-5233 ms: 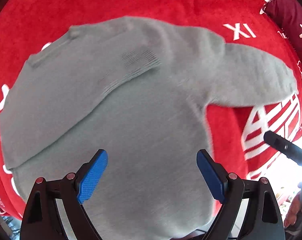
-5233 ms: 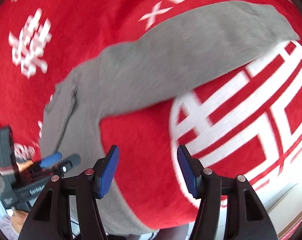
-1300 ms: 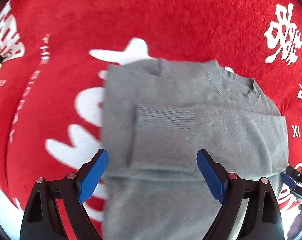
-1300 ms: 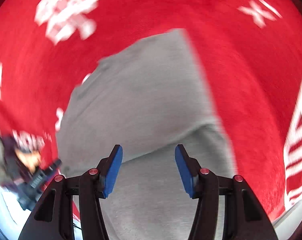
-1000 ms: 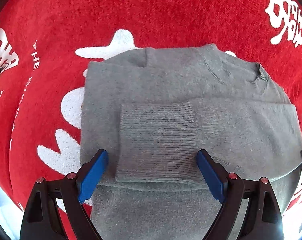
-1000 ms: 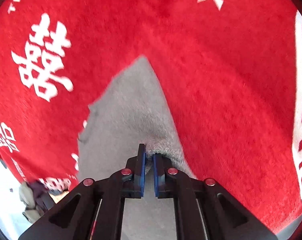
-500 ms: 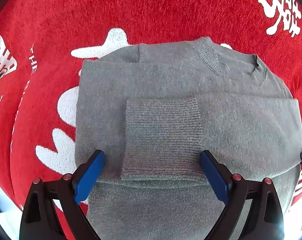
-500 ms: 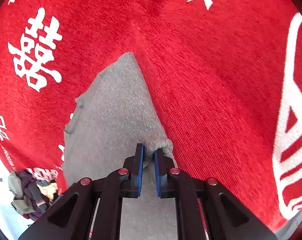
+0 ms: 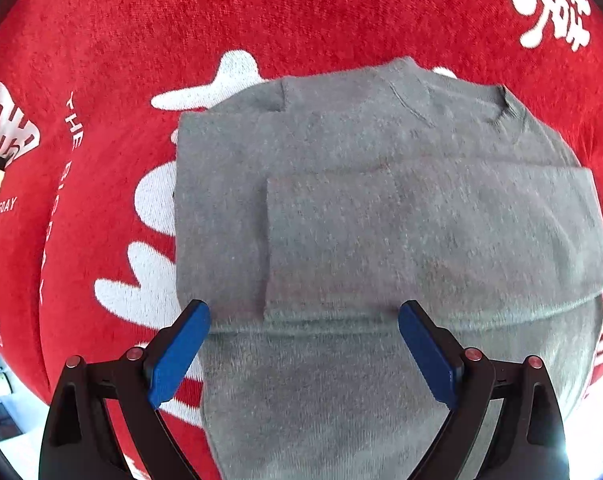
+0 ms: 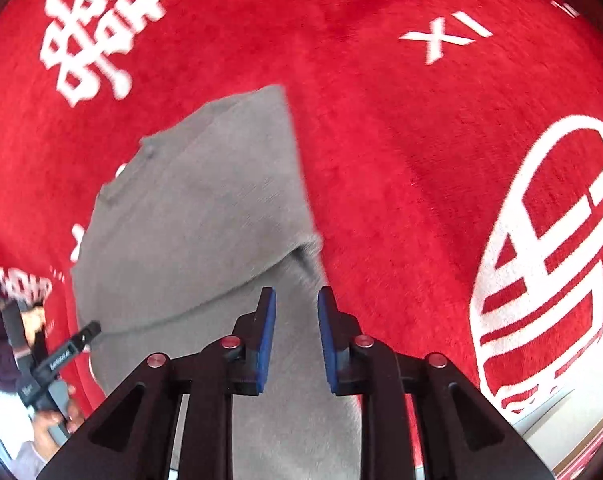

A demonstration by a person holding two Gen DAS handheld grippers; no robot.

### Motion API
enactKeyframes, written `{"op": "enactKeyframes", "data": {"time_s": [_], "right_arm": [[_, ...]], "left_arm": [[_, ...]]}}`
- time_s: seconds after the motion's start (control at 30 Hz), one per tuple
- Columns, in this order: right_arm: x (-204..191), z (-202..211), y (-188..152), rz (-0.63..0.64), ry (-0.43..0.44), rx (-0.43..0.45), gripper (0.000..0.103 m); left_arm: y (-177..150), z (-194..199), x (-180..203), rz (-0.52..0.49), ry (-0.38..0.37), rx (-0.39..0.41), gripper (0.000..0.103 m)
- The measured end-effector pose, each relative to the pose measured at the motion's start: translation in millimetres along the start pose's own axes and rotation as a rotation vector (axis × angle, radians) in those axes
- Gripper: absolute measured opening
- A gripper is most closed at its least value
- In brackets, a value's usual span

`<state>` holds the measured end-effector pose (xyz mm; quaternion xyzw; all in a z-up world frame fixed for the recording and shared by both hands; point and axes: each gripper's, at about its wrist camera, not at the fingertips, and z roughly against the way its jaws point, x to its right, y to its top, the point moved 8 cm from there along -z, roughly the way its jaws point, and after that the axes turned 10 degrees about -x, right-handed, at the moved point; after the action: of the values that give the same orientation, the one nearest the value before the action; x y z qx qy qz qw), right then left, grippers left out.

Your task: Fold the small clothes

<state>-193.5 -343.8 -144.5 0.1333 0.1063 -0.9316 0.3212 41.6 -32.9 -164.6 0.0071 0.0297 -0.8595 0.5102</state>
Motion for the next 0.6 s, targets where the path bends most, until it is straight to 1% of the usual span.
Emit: {"op": "enactKeyframes", "data": {"time_s": [0.03, 0.07, 0.13, 0.23, 0.33, 0.4, 0.6], "right_arm": [[-4, -1, -2, 0.016, -0.002, -0.008, 0.034], [-8, -1, -5, 0.036, -0.006, -0.017, 0.046], [-17, -2, -12, 0.078, -0.010, -0.029, 0.054], [-31, -8, -20, 0.128, 0.002, -0.055, 0.055], [-39, -11, -28, 0.169, 0.013, -0.087, 0.059], [-41, -11, -32, 0.192, 0.014, -0.094, 0.060], [-31, -6, -40, 0.227, 0.011, -0.127, 0.060]], "left_arm": [[-3, 1, 2, -0.007, 0.004, -0.007, 0.096], [-5, 3, 5, -0.018, 0.010, -0.017, 0.096], [-13, 5, 12, -0.035, 0.010, -0.032, 0.096], [-21, 8, 23, -0.056, 0.010, -0.049, 0.096], [-28, 13, 38, -0.077, 0.009, -0.058, 0.096], [-32, 17, 51, -0.086, 0.008, -0.062, 0.096], [-46, 26, 87, -0.081, -0.007, -0.076, 0.096]]}}
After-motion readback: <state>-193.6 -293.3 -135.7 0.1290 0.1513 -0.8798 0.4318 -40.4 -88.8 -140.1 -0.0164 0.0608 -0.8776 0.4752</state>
